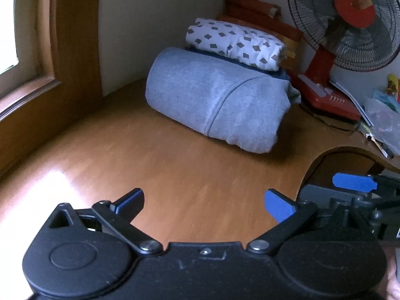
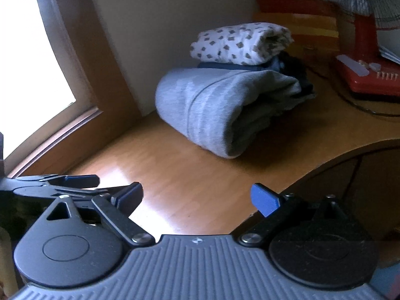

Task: Fold clothes

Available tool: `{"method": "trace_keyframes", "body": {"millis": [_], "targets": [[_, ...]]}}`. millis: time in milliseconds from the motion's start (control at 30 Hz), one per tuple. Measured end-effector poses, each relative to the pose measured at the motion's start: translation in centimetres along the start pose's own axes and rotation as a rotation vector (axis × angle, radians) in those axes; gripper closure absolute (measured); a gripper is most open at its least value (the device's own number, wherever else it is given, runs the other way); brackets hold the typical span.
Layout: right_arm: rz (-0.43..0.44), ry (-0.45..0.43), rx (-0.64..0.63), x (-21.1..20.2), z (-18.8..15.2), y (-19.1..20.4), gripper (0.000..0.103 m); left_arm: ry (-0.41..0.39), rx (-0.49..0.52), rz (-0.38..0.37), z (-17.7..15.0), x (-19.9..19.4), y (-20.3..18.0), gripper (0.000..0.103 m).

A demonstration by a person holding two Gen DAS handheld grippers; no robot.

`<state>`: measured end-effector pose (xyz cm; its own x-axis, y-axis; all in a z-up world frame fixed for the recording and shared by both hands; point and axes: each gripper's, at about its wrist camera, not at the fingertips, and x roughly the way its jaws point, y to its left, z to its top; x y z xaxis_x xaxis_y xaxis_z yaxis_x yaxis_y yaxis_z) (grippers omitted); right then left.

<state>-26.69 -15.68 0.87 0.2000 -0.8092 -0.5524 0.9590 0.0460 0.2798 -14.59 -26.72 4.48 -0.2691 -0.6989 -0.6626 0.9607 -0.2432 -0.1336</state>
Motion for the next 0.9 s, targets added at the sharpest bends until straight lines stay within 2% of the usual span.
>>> {"method": "trace_keyframes", "body": {"millis": [367,533,633,733,800,900], "targets": [[-0.048,-0.071,-0.02,-1.2,-0.4,1.6,0.008,-0.075,0.059,-0.039,0.4,-1.1,0.3,0.0],[-0.102,-0.09,-0.021,-1.5,-0.6,2.0,0.008,-0.042,0.096,-0.019,0.4,-0.9,-0.2,0.0],[-0.122,-0.086,0.005,-1.6,-0.7,1.6,0.008,-0.021,0.095,-0.089,0.1,-0.7,0.2,0.001],[-0.137,-0.085,0.038,-1.8,-0.8,0.9,0.006,0.052,0.035,-0.182,0.1,0.1,1.3,0.001],[-0.153,-0.085,0.06,-1.8,-0.8,0.6,0.006,0.067,0.0,-0.19,0.1,0.4,1.7,0.0],[-0.161,-0.089,0.079,-1.8,-0.8,0.2,0.006,0.041,0.036,-0.164,0.1,0.0,1.3,0.0]]}}
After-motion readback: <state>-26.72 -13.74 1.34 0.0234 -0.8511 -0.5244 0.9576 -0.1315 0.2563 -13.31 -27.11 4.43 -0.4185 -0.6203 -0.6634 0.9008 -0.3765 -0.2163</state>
